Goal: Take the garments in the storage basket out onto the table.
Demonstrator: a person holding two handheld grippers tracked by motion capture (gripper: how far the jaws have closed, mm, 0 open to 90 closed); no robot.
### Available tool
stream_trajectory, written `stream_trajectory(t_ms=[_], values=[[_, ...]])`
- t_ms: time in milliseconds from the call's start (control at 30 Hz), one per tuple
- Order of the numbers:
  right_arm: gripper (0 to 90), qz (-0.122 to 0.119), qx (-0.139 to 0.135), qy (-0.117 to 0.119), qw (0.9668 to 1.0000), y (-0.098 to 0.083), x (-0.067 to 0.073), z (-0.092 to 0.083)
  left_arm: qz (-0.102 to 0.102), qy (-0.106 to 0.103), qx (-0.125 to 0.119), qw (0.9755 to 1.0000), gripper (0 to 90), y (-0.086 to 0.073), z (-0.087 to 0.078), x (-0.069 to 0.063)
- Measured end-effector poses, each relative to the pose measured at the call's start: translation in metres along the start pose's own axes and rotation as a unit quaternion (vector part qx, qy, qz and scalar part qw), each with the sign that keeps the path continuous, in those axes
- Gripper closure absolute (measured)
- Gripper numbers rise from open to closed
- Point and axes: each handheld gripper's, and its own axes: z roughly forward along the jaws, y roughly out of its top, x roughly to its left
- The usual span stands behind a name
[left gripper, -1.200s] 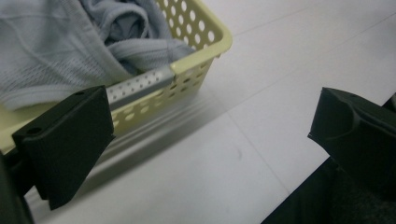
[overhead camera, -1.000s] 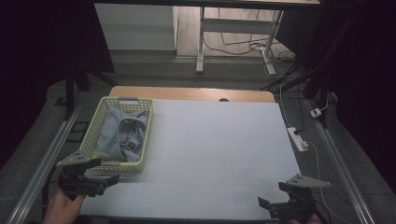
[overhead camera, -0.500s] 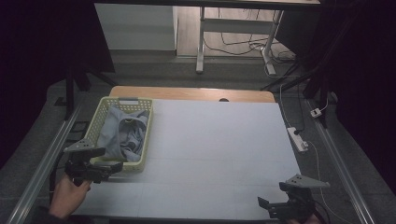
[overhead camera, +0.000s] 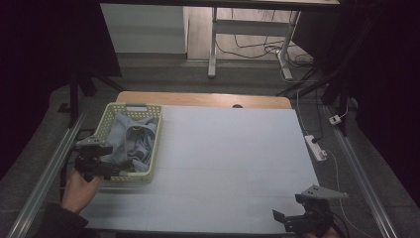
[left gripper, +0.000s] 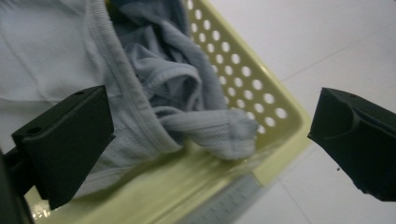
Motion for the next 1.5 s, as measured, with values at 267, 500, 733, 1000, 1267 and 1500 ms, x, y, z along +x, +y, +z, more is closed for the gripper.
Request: stream_trajectory(t_ms=[267,500,733,1000,1267,1500], values=[[0.0,-0.005,0.005,0.002,1.0000,0.000,0.000,0.001,-0.010,0.023,0.015,0.9996,0.1,0.013,0.013,0.013],[0.0,-0.006,0.008,0.006,0.9999,0.000,0.000,0.002,-0.009,0.019,0.016,0.9997,0.1,0.024,0.021,0.023],[0.0,-0.008,0.012,0.009,0.9999,0.001,0.000,0.002,-0.014,0.022,0.026,0.9993,0.6,0.033,0.034,0.037],[0.0,-0.011,0.017,0.013,0.9997,0.001,0.001,0.003,-0.005,0.023,0.029,0.9993,10.2,0.042,0.045,0.046],[0.0,-0.015,0.020,0.015,0.9996,0.001,0.001,0.004,0.005,0.037,0.047,0.9982,41.7,0.050,0.054,0.050],[0.0,-0.016,0.020,0.017,0.9995,0.001,0.001,0.004,-0.007,0.049,0.063,0.9968,75.2,0.052,0.058,0.054]])
